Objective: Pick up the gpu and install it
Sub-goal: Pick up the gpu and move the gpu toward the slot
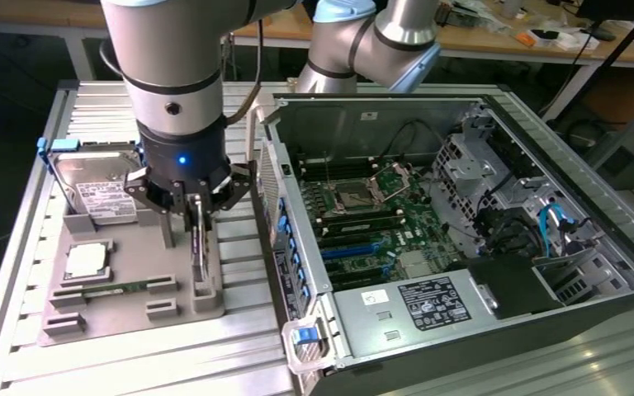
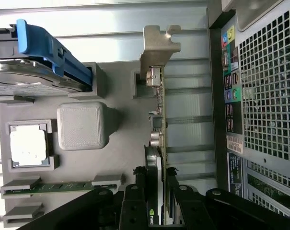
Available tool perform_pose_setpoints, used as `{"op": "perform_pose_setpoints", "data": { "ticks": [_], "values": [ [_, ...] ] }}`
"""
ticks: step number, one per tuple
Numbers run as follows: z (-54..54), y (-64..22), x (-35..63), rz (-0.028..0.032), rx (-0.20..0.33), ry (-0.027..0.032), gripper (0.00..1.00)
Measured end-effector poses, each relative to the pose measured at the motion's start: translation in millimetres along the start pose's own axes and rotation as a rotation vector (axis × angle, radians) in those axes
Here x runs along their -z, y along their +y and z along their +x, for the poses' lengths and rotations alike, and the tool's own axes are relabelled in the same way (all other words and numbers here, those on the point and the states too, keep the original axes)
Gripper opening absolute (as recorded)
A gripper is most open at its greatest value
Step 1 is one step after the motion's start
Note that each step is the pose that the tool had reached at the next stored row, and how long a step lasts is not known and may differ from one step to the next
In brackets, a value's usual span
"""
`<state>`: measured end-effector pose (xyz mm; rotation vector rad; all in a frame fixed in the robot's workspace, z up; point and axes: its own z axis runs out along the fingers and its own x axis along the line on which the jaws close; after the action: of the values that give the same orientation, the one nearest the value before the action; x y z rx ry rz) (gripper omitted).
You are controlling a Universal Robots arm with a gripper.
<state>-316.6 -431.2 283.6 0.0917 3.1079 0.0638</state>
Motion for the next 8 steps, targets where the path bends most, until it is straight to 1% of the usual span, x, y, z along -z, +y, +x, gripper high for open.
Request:
{"op": "perform_pose_setpoints", "data": {
  "ticks": [1, 8],
  "values": [
    [-0.1, 0.1, 2.2, 0.0001, 0.000, 0.0000, 0.27],
    [-0.1, 0.1, 2.2, 0.0000, 0.000, 0.0000, 0.27]
  ]
}}
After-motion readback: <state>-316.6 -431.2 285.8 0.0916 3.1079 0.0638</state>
